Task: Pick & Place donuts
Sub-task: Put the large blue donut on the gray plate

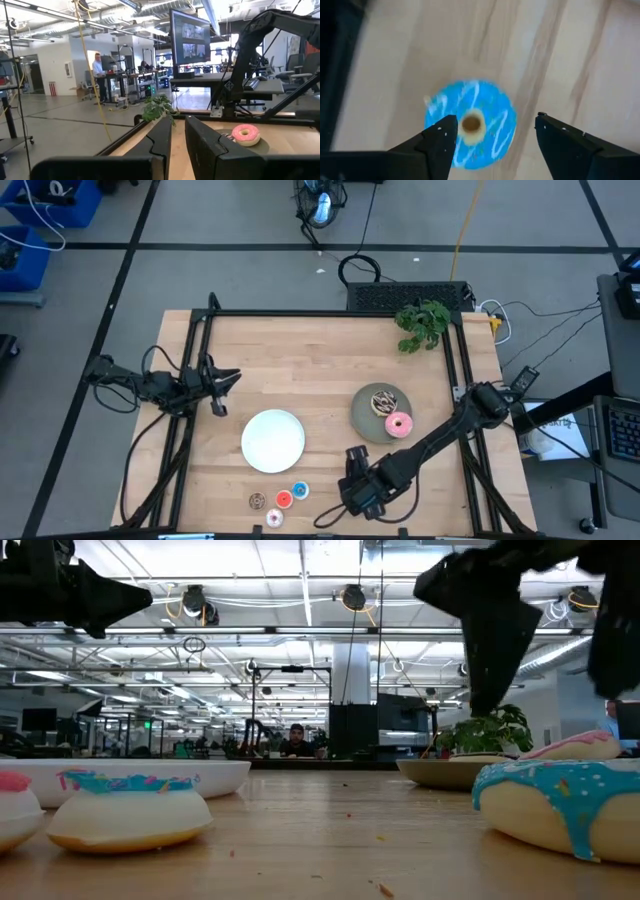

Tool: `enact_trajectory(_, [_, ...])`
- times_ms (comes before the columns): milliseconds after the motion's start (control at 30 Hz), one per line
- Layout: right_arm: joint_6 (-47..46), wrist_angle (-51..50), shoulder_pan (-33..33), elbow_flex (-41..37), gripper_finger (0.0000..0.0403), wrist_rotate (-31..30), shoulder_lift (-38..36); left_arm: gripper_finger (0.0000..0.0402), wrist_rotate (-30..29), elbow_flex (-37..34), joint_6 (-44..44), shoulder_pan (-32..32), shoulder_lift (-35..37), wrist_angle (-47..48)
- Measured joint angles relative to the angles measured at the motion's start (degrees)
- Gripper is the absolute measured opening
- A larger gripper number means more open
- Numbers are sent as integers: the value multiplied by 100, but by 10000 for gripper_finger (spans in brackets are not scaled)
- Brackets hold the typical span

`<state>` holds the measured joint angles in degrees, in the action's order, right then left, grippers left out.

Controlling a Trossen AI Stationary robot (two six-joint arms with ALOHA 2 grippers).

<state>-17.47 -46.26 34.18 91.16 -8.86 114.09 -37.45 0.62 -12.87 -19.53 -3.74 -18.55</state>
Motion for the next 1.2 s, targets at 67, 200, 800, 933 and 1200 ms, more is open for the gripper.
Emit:
enact_trajectory(67, [-24, 19, -41, -91, 253, 0, 3, 63, 0, 0, -8, 0, 1, 0])
enact_trajectory(200, [-7, 358, -102, -296, 254, 58, -3, 63, 0, 0, -8, 0, 1, 0])
enact_trajectory(800, [68, 1522, -263, -1418, 251, 539, -19, 63, -4, 0, -58, 0, 1, 37])
enact_trajectory(933, [-82, 1508, -303, -1441, 224, 576, -25, 63, -4, 0, -60, 0, 0, 37])
enact_trajectory(1200, [-274, 1377, -463, -1239, 85, 873, -25, 63, -6, 0, -54, 0, 1, 37])
